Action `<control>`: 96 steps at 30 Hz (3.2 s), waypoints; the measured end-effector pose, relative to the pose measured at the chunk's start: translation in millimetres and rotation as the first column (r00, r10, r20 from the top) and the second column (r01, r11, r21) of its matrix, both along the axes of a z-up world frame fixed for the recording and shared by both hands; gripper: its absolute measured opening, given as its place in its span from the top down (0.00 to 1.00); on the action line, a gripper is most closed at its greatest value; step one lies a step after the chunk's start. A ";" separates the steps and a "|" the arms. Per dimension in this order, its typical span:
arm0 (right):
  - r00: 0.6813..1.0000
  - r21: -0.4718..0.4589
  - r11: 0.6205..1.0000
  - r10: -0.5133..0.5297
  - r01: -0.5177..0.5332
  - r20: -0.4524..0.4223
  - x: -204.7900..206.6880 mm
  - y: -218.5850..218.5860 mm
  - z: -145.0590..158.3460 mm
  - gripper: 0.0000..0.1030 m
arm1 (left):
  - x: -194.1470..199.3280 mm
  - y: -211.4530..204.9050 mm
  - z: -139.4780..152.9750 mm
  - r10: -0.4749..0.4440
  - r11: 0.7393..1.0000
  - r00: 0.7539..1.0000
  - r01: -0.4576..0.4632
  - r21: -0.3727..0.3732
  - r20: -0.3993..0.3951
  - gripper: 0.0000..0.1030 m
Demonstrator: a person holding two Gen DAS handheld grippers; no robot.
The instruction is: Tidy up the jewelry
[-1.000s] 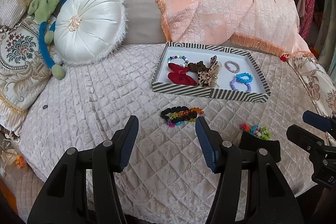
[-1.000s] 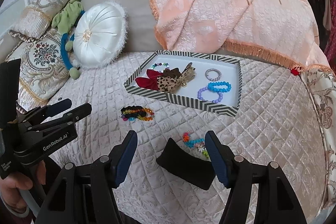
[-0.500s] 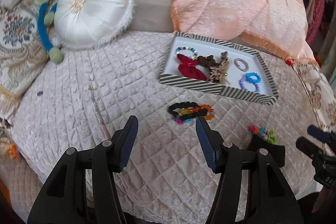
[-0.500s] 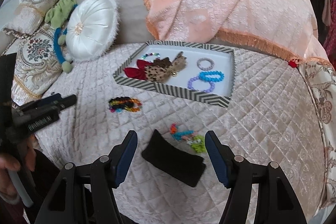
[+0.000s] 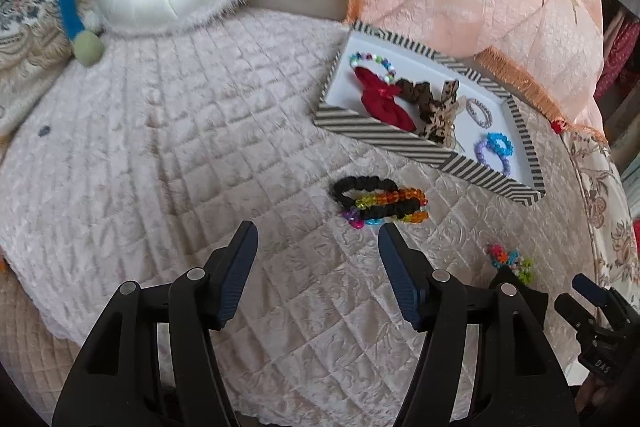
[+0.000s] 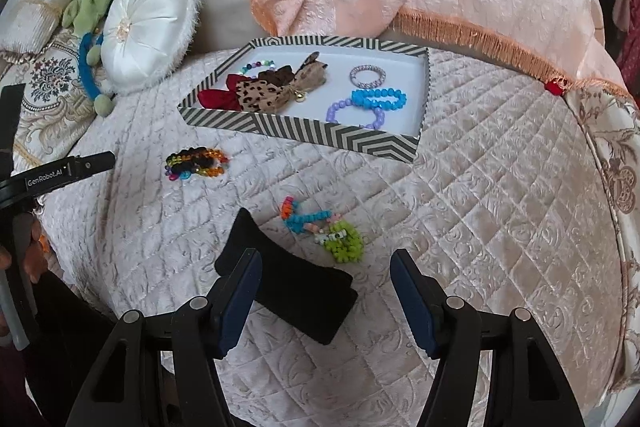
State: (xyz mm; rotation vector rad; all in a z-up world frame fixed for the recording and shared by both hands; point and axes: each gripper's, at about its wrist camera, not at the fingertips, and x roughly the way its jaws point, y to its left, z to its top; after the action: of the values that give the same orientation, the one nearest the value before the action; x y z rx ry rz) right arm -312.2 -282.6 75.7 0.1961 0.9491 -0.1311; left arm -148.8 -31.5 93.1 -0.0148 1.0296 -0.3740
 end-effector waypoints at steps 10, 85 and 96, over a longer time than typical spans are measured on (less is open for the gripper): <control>1.000 0.007 1.000 0.025 -0.025 -0.005 8.4 -11.1 -5.0 0.38 | 26.5 -33.5 -28.1 -0.107 0.993 0.993 0.109 0.041 -0.040 0.39; 0.994 0.135 0.986 0.101 -0.093 -0.050 72.9 -21.9 -51.7 0.90 | 68.6 6.6 -28.0 -0.033 0.998 0.995 0.028 -0.061 -0.095 0.94; 0.984 0.209 0.973 0.068 -0.101 0.162 43.8 -27.0 10.4 0.90 | 41.6 7.2 58.4 -0.084 0.985 0.993 0.095 -0.144 0.078 0.95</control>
State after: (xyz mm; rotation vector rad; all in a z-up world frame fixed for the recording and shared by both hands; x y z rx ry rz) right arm -268.4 -309.6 86.1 0.3614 0.8150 0.0665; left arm -107.1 -24.3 151.5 -0.0873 0.9323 -0.5283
